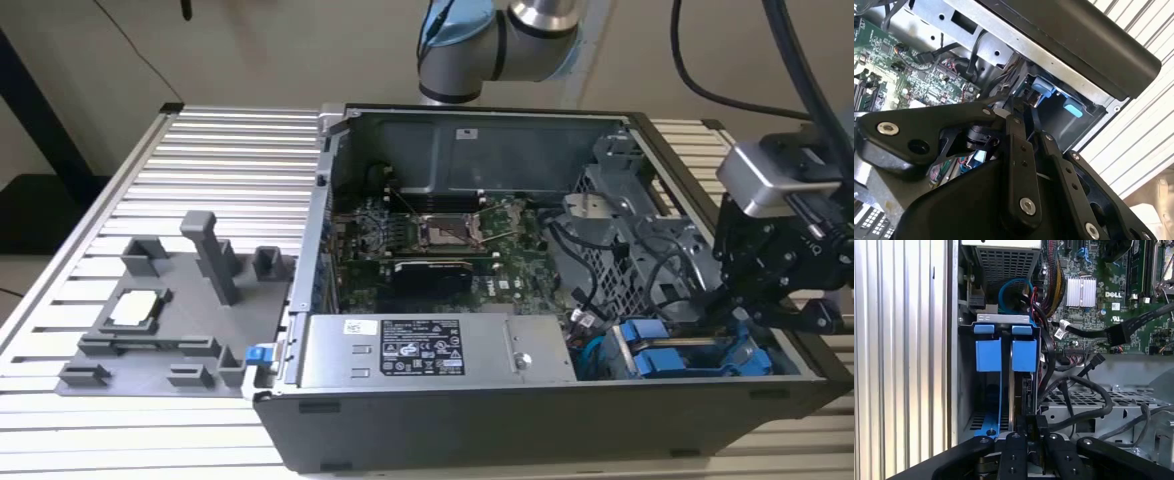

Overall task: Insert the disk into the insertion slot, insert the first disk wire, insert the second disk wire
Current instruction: 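Insert the first disk wire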

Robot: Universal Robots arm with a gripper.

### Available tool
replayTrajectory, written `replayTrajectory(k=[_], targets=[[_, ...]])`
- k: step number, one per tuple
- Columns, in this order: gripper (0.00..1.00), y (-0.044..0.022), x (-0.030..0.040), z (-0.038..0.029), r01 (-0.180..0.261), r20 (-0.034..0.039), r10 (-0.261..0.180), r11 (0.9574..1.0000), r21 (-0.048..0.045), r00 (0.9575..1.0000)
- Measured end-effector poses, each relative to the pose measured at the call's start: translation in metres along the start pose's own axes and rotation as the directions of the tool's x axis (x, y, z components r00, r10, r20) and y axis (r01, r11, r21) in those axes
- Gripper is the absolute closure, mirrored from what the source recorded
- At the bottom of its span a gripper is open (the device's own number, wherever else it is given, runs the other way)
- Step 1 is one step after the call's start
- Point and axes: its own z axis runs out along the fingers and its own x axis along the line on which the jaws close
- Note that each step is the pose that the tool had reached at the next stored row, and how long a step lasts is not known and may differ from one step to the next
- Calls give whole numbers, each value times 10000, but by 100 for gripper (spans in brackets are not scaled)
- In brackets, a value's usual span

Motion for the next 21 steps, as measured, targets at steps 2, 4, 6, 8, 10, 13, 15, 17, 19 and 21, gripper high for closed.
replayTrajectory(k=[2,4,6,8,10,13,15,17,19,21], targets=[[81,-2,0,5,-1,1,1,10000,4,10000],[81,-3,1,11,0,3,0,10000,4,10000],[81,-3,1,20,1,5,-1,10000,4,10000],[81,-3,1,23,1,2,-1,10000,5,10000],[81,-4,1,24,1,2,-1,10000,5,10000],[81,-3,1,26,0,3,0,10000,6,10000],[81,-3,1,26,-1,3,1,10000,5,10000],[81,-3,1,26,-1,2,1,10000,6,10000],[81,-3,1,33,-5,5,5,10000,6,10000],[81,-3,2,43,-11,3,11,10000,6,10000]])
